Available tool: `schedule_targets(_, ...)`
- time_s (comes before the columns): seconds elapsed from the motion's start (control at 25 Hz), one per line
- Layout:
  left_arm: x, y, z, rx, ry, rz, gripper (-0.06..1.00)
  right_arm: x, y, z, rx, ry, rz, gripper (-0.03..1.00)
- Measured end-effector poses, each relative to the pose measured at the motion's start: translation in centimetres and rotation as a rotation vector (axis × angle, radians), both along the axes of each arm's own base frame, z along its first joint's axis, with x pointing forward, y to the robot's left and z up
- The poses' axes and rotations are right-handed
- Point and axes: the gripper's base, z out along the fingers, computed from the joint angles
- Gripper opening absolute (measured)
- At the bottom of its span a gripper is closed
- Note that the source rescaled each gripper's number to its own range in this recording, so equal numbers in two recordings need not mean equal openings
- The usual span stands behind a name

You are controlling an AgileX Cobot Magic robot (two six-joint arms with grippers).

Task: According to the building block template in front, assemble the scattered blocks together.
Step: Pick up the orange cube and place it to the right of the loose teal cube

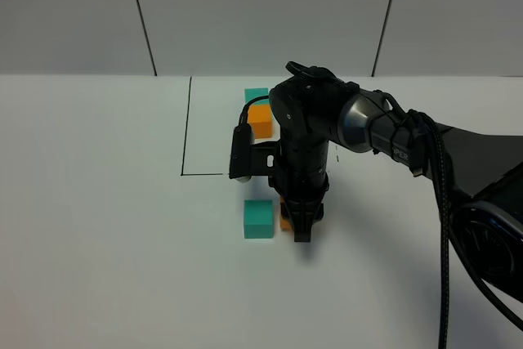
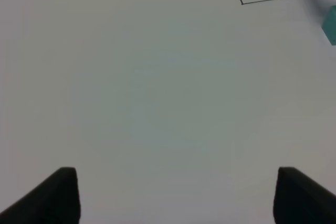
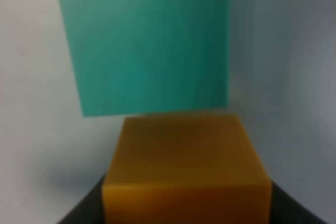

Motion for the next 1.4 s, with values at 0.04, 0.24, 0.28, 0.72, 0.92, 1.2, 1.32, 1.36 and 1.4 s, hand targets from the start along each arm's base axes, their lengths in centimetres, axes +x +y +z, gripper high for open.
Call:
schedule_targets(0.04,0.0,0.0,0.0,0.000,0.000,0.000,0.64,0.0,0.0,-0.2,0.000,0.000,0.000,0.10)
schedule_targets(0.24,0.0,0.0,0.0,0.000,0.000,0.000,0.64,0.1,0.0,-0.8,-0.005,0.009,0.001,0.10)
schedule_targets(0.28,0.0,0.0,0.0,0.000,0.000,0.000,0.64,0.1,0.0,-0.8,-0.005,0.009,0.001,0.10)
schedule_targets(0.72,0.0,0.0,0.0,0.000,0.000,0.000,0.64,0.0,0.2,-1.3,0.013,0.029,-0.010,0.10)
schedule_targets(0.92,0.0,0.0,0.0,0.000,0.000,0.000,0.64,-0.1,0.3,-1.4,0.024,0.036,-0.015,0.10)
schedule_targets(1.2,0.0,0.0,0.0,0.000,0.000,0.000,0.64,-0.1,0.4,-1.4,0.034,0.040,-0.019,0.10)
schedule_targets(1.32,0.0,0.0,0.0,0.000,0.000,0.000,0.64,-0.1,0.5,-1.5,0.039,0.044,-0.022,0.10)
schedule_targets(1.36,0.0,0.0,0.0,0.000,0.000,0.000,0.64,-0.1,0.5,-1.5,0.040,0.044,-0.023,0.10)
schedule_targets(1.4,0.0,0.0,0.0,0.000,0.000,0.000,0.64,-0.1,0.5,-1.5,0.040,0.045,-0.023,0.10)
